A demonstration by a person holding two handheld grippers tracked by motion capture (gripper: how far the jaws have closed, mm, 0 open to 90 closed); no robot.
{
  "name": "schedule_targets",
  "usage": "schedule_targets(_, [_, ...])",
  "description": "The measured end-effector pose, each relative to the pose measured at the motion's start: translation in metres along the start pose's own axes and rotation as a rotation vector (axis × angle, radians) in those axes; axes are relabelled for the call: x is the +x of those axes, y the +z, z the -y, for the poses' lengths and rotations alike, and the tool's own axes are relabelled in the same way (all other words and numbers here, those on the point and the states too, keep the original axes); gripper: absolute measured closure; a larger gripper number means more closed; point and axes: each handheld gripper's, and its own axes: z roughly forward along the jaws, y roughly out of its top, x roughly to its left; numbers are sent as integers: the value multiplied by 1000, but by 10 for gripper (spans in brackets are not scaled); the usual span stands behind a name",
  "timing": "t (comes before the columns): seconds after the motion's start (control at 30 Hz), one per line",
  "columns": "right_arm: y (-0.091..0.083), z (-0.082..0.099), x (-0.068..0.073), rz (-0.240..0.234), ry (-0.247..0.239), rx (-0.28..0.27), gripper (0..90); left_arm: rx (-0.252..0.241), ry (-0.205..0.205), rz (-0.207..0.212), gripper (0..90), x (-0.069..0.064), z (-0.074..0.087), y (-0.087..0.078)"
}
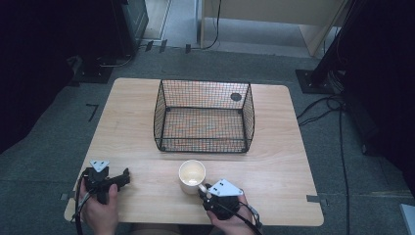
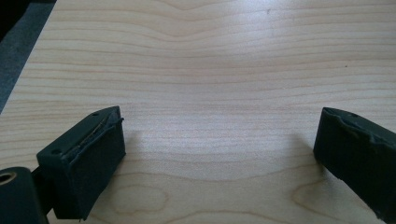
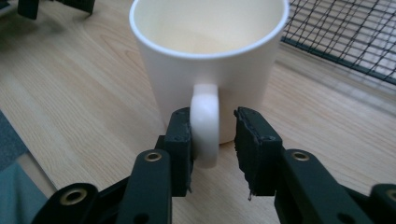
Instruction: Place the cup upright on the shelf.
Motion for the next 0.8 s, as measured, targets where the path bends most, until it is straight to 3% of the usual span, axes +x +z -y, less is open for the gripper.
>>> schedule_targets(0.1, [4,1,2,-15,-1,0,768,-1,1,1,22,0,0,0])
schedule_targets(0.27, [3,0,0,-18,-7,-13,800,-1,1,1,22,0,0,0])
schedule_targets(0.5, [-2,-1,-2,-3,-20,-53,805,-1,1,2,22,0,0,0])
schedule_targets(0.8, [-10,-4,-6,12,-29,-62,806,-1,1,2,22,0,0,0])
